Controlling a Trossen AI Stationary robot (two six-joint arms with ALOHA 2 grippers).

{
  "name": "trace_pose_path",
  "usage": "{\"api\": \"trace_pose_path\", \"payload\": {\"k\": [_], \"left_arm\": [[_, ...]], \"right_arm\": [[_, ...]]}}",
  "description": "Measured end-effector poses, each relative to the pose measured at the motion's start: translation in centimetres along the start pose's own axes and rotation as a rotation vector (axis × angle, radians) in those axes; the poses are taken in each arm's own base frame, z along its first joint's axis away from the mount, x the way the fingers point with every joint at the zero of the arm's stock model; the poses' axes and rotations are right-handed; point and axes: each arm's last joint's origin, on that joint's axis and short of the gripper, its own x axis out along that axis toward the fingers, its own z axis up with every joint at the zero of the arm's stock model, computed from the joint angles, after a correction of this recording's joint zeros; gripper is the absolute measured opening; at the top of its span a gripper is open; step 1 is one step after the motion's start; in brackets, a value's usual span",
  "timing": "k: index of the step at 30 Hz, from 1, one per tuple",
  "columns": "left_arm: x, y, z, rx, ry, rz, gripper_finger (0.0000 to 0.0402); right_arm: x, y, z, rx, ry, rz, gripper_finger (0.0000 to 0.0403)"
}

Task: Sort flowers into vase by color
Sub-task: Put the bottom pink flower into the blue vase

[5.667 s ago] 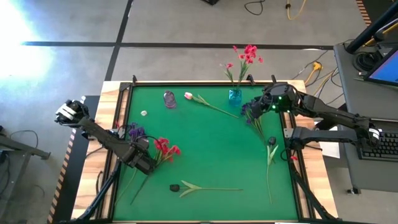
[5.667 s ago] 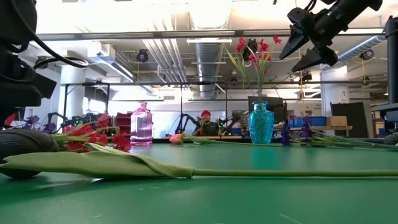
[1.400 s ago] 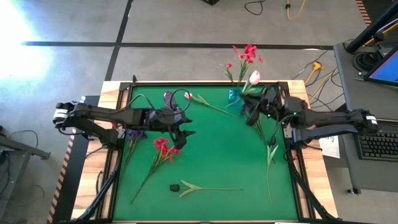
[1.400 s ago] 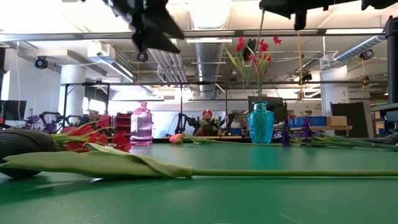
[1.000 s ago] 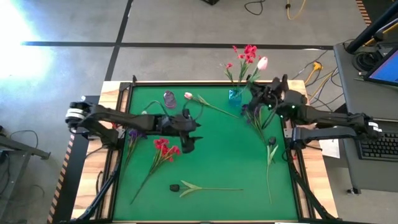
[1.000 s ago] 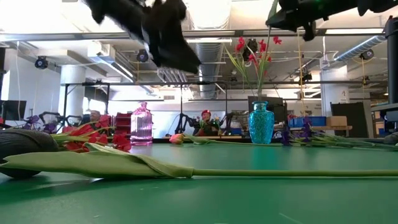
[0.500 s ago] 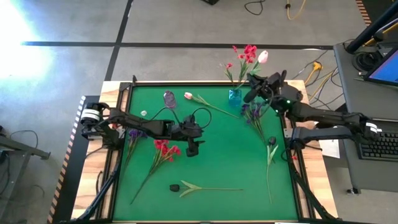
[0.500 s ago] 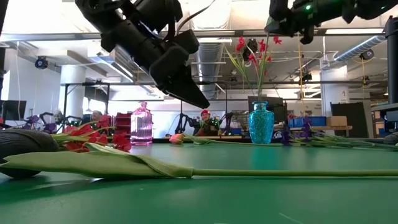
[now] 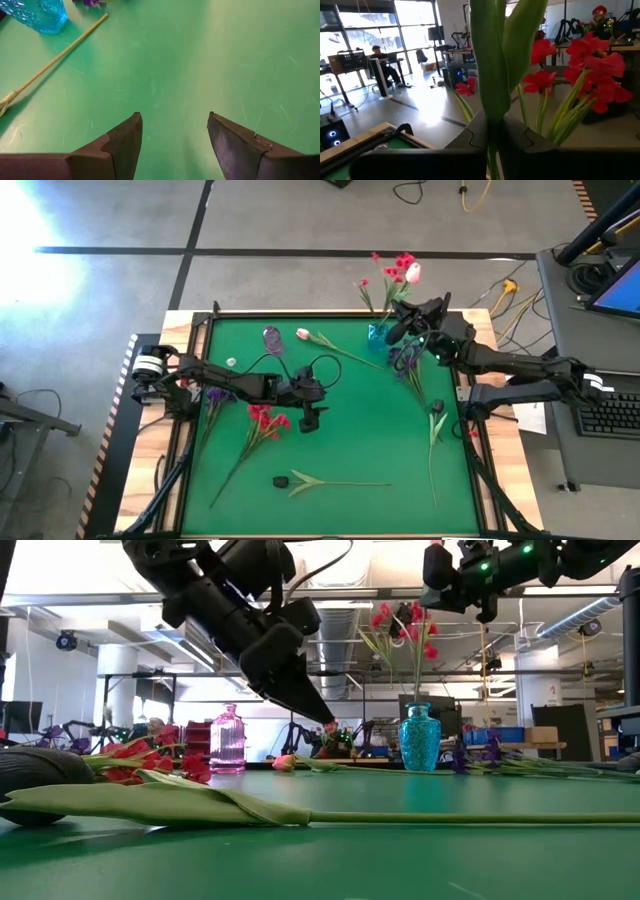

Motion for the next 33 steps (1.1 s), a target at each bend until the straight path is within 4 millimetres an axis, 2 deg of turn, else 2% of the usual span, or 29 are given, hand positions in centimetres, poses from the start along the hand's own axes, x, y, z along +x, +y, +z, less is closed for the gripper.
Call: {"api": "trace_pose_path", "payload": {"k": [12,20,33], "left_arm": [[-0.8,-0.2,1.1,-0.018,-0.087,-0.011,0.021],[-2.5,-0.7,1.8,-0.087,-0.103,-0.033,0.021],[-6.2,0.0,2.1,-0.172,-0.036,-0.031,0.021]], "right_arm": [[0.0,-0.1,-0.8,-0.026,0.074,-0.006,0.0025],[0.0,-0.2,-1.1,-0.036,0.097,-0.03,0.0075],[-0.3,-0.6,-2.4,-0.035,0.22,-0.106,0.0167]]}}
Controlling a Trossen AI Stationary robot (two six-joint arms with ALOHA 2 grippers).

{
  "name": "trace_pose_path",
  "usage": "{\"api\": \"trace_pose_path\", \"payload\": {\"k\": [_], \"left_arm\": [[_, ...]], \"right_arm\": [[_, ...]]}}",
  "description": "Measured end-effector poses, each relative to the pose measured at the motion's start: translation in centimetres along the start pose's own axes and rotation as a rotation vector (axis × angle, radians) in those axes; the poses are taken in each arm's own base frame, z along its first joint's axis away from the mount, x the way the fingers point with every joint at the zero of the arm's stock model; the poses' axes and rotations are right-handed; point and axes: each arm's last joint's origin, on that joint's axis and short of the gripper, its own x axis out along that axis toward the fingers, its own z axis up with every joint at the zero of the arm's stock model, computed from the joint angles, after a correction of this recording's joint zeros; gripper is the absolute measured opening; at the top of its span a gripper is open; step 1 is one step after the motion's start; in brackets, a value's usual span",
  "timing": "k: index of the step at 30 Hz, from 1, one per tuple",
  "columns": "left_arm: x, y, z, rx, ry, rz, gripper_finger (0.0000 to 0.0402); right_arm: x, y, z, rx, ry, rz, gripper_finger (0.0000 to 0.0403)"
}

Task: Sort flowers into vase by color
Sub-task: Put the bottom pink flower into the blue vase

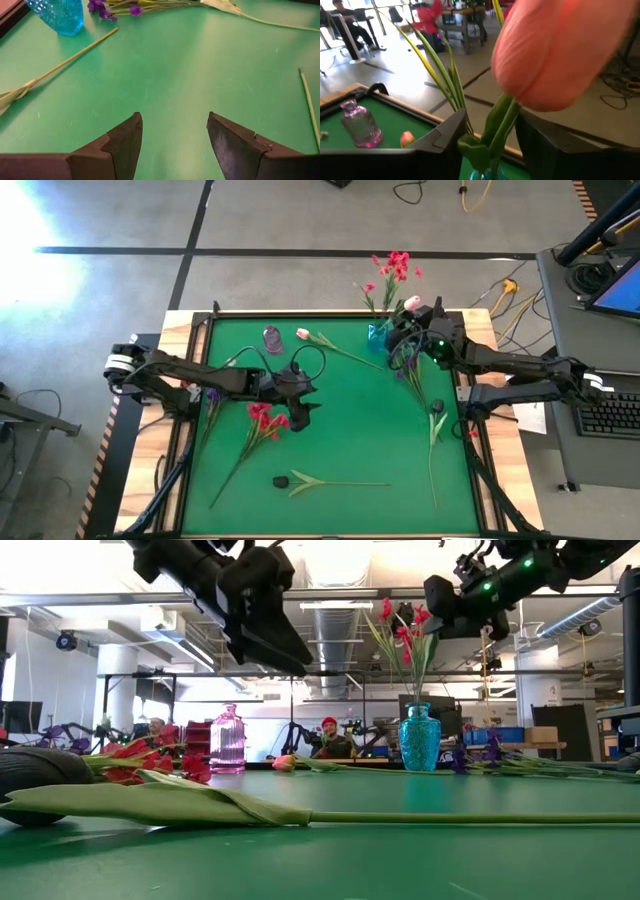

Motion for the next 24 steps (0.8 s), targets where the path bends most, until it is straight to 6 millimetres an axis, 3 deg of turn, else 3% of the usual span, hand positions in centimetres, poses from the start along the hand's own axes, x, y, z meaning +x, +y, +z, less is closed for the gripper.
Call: {"api": "trace_pose_path", "payload": {"k": [10,24], "left_arm": [[-1.7,0.4,-0.2,-0.08,0.053,0.015,0.021],[-2.1,0.5,-0.8,-0.136,0.119,0.035,0.021]], "right_arm": [[-0.2,-0.1,-0.2,-0.01,0.025,-0.004,0.0253],[-0.9,-0.4,-0.3,0.017,0.078,0.066,0.0348]]}}
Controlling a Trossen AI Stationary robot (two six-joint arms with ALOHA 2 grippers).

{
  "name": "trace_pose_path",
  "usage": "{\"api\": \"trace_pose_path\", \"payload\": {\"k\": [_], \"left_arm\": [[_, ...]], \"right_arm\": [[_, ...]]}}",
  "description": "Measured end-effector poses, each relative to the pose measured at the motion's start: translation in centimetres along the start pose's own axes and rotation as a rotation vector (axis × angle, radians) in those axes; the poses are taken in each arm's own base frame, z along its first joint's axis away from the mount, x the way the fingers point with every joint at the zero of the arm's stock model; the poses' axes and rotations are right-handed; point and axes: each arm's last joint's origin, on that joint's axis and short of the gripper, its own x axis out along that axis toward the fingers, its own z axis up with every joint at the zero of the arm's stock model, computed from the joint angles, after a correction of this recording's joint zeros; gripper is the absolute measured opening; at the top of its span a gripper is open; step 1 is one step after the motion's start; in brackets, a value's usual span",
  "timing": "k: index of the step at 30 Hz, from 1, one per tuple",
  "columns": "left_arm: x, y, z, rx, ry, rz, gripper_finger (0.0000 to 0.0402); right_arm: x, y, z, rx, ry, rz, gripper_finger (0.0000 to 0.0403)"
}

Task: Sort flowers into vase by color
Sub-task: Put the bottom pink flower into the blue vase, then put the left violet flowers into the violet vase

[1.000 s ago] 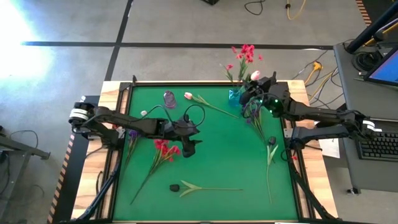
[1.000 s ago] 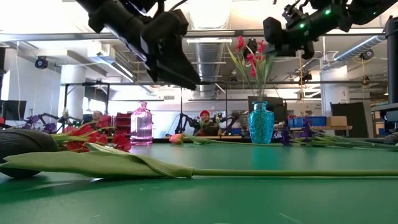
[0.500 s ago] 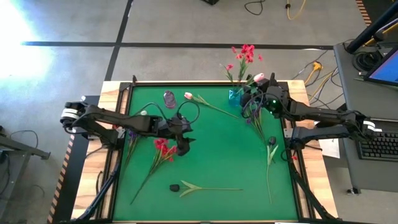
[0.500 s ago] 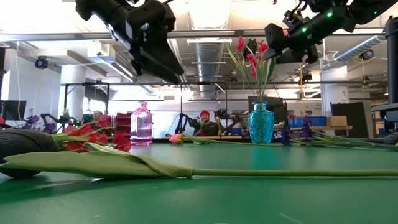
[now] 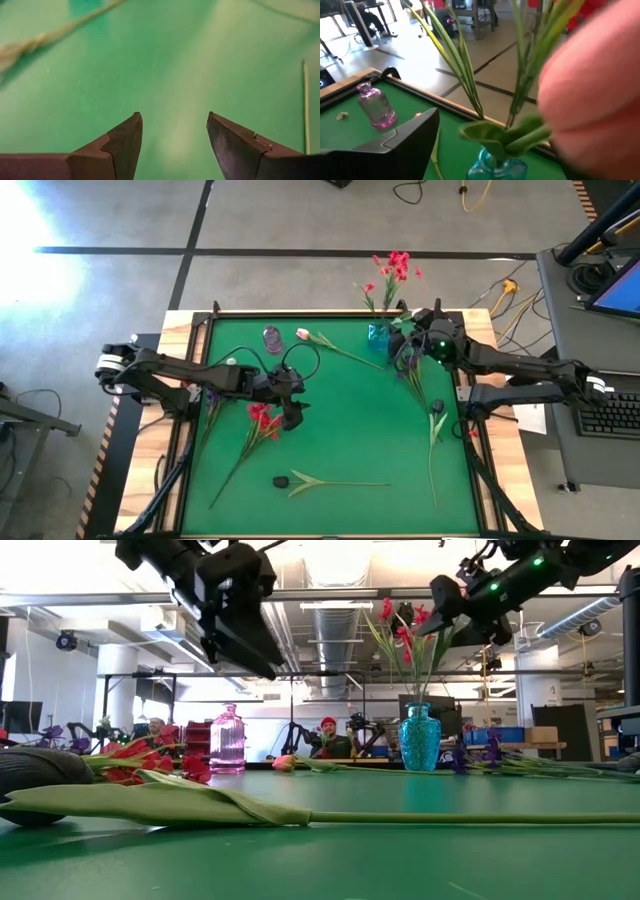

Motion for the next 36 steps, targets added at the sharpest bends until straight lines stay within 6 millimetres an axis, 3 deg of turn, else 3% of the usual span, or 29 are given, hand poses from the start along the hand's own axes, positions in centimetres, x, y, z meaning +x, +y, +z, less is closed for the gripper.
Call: {"api": "trace_pose_path", "payload": {"k": [17,26,36], "left_arm": [[-1.5,0.8,-1.9,-0.111,0.211,0.035,0.021],[-3.9,1.8,-4.3,-0.314,0.453,0.185,0.021],[-5.9,1.9,-6.2,-0.431,0.603,0.349,0.021]], "right_arm": [[-2.9,-1.4,-0.4,0.139,0.134,0.058,0.0359],[-3.6,-1.8,-0.9,0.163,0.199,0.074,0.0359],[-3.6,-1.8,-1.4,0.183,0.253,0.079,0.0359]]}}
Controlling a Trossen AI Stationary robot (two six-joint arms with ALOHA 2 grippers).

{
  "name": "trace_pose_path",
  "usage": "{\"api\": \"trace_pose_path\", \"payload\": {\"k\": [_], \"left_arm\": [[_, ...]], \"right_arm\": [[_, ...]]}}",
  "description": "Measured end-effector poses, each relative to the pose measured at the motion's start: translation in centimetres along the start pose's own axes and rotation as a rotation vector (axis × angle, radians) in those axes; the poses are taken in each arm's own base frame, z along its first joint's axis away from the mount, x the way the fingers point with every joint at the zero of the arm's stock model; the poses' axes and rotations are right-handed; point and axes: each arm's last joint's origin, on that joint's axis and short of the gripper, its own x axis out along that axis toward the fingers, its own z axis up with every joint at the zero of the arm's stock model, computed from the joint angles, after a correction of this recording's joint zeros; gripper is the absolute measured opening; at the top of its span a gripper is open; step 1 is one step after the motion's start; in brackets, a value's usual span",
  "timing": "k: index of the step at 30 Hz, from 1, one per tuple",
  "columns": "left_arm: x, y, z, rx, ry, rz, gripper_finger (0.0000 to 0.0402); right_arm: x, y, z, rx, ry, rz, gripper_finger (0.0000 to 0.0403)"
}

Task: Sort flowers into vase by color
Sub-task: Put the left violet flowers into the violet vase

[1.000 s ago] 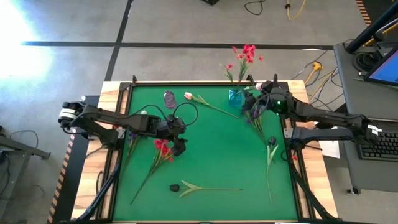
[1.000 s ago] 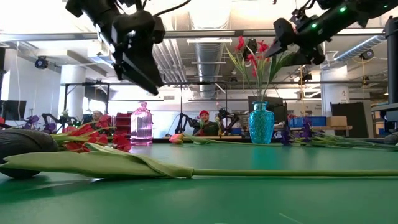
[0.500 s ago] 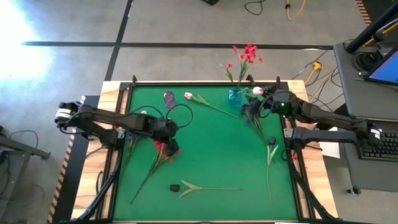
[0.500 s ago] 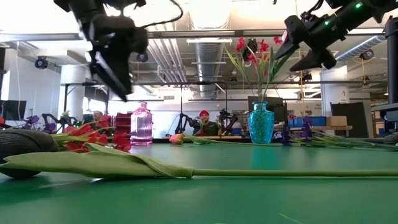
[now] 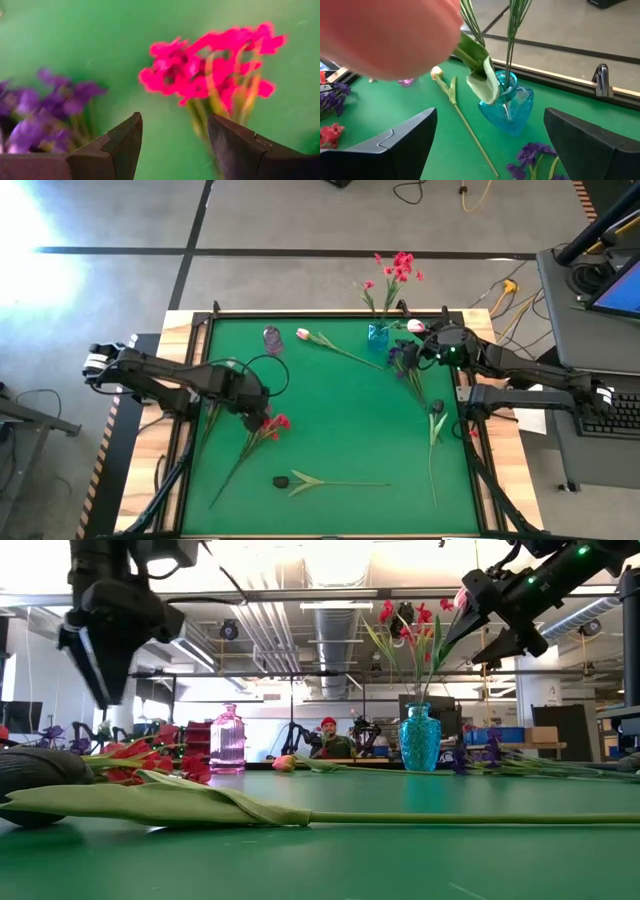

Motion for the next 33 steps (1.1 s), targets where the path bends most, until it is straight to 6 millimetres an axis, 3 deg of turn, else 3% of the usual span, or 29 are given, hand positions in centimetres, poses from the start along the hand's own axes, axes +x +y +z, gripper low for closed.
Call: {"api": "trace_pose_path", "payload": {"k": [7,17,33], "left_arm": [[-0.1,0.4,-1.0,-0.059,0.044,0.074,0.021],[-0.2,-0.6,-2.7,-0.127,0.037,0.072,0.021],[-0.6,-1.8,-5.4,-0.285,-0.09,0.07,0.021]], "right_arm": [[0.0,0.0,-0.1,0.001,0.022,0.016,0.0359],[0.0,0.0,-0.4,-0.007,0.059,0.028,0.0359],[0.3,-0.1,-0.7,-0.009,0.041,0.025,0.0359]]}}
